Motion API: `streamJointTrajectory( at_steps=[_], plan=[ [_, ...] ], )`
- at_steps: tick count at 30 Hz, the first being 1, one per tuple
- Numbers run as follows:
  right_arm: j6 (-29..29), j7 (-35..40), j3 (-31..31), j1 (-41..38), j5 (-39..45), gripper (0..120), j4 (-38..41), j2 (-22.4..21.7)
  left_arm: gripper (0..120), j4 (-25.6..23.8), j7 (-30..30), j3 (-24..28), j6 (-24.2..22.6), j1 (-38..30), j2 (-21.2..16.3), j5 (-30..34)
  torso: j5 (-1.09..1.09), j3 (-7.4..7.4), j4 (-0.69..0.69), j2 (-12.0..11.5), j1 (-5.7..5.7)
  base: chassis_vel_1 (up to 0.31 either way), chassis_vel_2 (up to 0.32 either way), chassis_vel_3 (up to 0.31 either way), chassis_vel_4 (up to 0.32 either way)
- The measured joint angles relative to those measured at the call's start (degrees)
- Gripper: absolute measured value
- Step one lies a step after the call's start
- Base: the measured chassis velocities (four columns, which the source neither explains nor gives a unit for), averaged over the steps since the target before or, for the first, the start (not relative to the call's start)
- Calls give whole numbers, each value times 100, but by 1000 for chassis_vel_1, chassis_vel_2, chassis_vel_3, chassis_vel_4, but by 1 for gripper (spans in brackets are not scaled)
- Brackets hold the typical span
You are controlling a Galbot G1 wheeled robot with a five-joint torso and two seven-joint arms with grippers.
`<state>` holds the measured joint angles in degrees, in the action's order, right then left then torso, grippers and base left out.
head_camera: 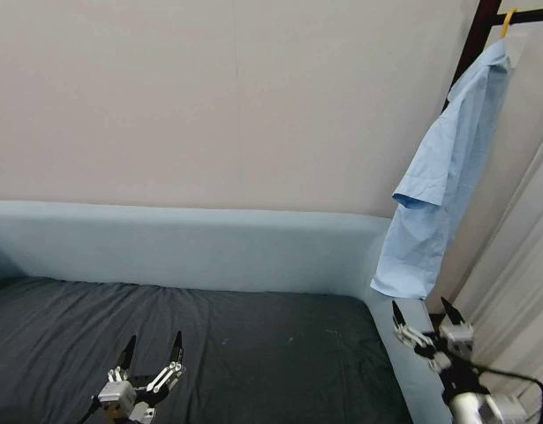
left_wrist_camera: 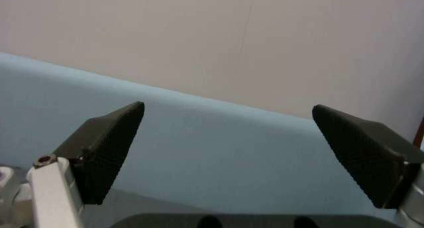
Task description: Pick up the clothes from the sofa and hang them on the clothes hanger.
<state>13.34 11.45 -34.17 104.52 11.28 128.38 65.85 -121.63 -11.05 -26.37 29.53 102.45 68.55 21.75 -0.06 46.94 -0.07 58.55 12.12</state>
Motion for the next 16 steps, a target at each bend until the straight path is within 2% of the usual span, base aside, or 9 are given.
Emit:
streamJointTrajectory(
  at_steps=[2, 7, 16],
  plan=[
    [358, -175, -30, 248, -267, 100, 91, 278, 100, 5, 1, 2, 20, 25, -36, -15, 1, 0, 1, 0, 0, 0, 0, 0, 0],
    [621, -254, 103, 370, -502, 100, 134, 694, 100, 20, 3, 35, 66, 85, -106, -46, 0, 1, 2, 0, 1, 0, 0, 0, 0],
    [570, -246, 231, 246, -573, 100, -58, 879, 100, 129, 14, 114, 293, 121, -265, -41, 2, 1, 0, 0, 1, 0, 0, 0, 0]
  ],
)
